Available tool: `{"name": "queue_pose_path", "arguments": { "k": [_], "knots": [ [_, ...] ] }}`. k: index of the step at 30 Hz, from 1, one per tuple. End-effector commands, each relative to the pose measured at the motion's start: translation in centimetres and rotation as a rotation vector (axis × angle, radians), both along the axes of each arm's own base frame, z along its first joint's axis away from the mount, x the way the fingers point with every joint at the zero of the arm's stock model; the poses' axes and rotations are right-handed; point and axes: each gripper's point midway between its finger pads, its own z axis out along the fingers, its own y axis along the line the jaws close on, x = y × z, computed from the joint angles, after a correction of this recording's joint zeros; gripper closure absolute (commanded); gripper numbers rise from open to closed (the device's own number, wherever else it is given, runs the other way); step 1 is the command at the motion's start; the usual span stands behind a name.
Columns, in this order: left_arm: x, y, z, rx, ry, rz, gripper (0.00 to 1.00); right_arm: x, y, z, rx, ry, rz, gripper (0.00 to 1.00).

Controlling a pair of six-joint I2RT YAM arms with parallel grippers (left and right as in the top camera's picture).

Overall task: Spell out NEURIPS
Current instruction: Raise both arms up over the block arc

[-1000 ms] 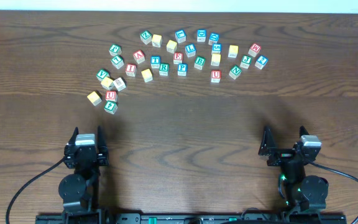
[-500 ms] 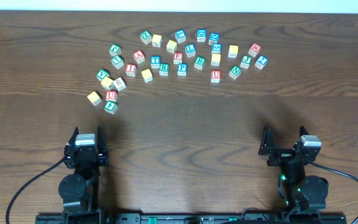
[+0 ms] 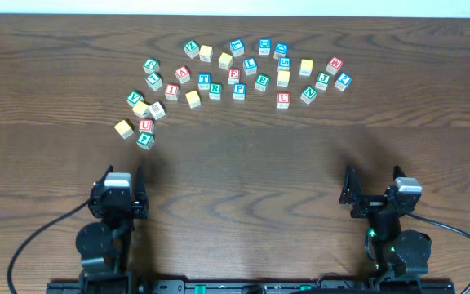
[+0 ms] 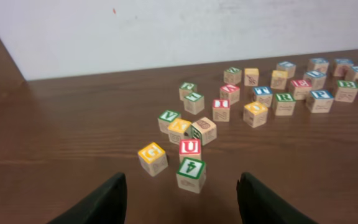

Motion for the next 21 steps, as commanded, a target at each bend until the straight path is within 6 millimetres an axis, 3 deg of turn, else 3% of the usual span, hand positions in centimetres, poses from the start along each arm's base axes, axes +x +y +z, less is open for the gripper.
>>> {"name": "queue_pose_path", "arguments": {
  "k": [1, 13, 21],
  "knots": [
    [0.5, -1.0, 3.7, -0.029, -0.018, -0.057, 0.44, 0.0, -0.2, -0.1, -0.010, -0.001, -0.006, 0.01],
    [5.8, -3.1, 9.3, -0.143, 0.269, -0.197, 0.44, 0.0, -0.2, -0.1, -0.010, -0.001, -0.006, 0.01],
    [7.9, -4.0, 12.4, -0.211, 0.441, -0.255, 0.44, 0.0, 0.1, 0.1, 0.003, -0.008, 0.011, 0.01]
  ]
}}
